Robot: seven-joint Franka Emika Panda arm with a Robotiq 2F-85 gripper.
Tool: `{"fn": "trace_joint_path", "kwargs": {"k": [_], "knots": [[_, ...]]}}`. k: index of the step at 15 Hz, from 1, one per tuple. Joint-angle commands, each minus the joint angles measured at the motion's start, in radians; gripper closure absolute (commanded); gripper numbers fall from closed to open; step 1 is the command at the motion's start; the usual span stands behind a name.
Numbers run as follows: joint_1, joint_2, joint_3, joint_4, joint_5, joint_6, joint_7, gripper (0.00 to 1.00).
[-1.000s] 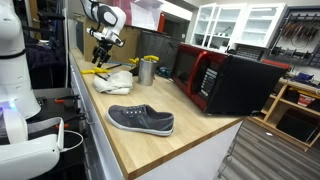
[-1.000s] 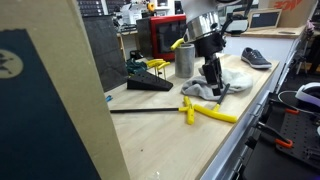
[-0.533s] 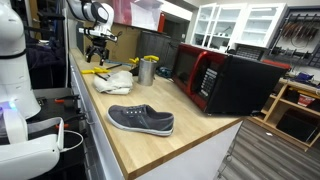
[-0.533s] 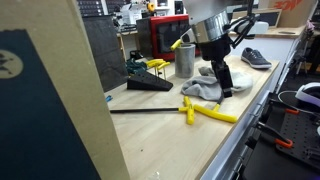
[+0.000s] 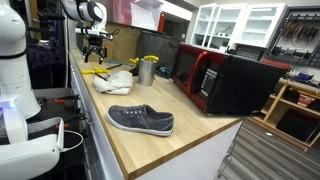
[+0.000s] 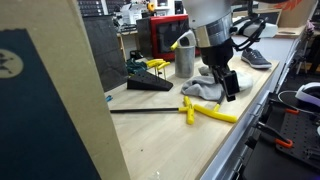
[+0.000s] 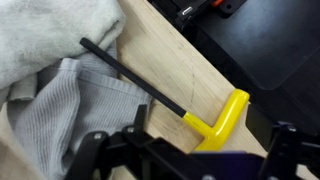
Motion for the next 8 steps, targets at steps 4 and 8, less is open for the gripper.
{"fn": "trace_joint_path", "kwargs": {"k": [4, 8], "knots": [[0.008, 0.064, 0.005, 0.011, -0.226, 0.161, -0.126, 0.0], [0.014, 0.128, 0.007, 0.004, -0.282, 0.356, -0.241, 0.0]]}}
